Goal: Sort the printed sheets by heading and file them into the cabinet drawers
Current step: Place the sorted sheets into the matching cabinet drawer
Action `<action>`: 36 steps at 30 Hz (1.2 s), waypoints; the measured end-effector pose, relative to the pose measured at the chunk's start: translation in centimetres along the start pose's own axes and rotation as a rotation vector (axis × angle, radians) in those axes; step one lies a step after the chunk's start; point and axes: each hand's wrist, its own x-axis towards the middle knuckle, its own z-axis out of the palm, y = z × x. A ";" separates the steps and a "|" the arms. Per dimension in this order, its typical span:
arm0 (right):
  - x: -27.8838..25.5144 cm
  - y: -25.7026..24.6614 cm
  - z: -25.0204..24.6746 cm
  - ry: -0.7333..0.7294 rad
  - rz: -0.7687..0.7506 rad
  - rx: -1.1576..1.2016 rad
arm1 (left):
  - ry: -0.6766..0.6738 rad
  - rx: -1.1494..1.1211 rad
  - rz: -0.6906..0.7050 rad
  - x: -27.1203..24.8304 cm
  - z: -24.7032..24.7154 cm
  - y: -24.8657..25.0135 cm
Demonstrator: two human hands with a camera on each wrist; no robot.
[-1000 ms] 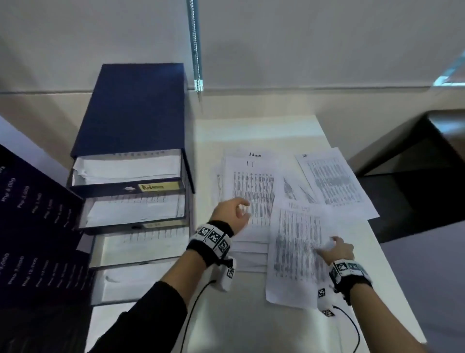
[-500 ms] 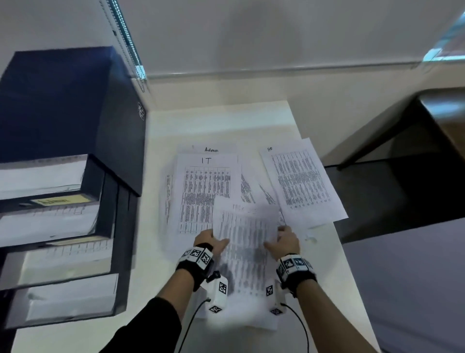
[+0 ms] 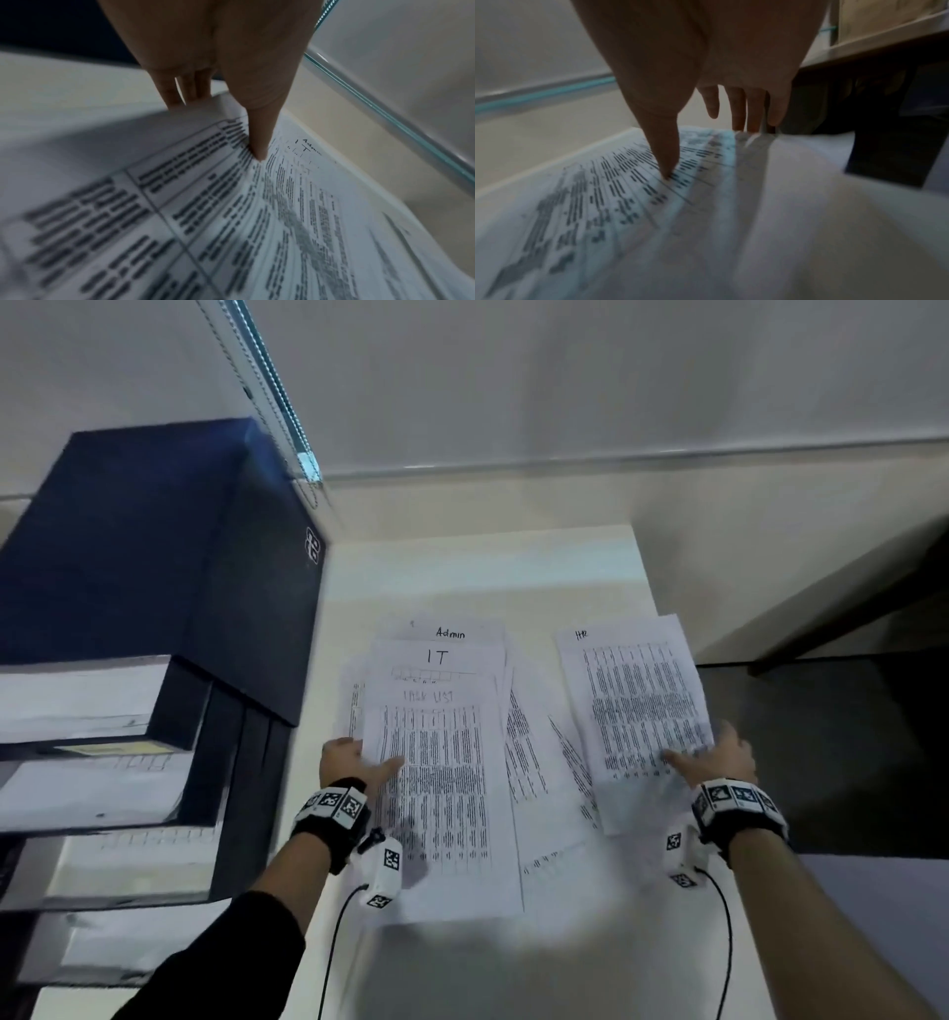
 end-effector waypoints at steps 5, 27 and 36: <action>0.7 0.2 0.6 -0.007 0.054 0.045 | 0.029 0.038 0.013 0.8 1.7 0.3; -14.0 0.0 0.2 -0.141 -0.048 0.591 | -0.082 0.090 0.576 -1.8 3.0 -1.5; -17.6 3.8 5.9 -0.111 0.134 0.342 | -0.275 0.062 0.508 -3.5 0.6 -3.9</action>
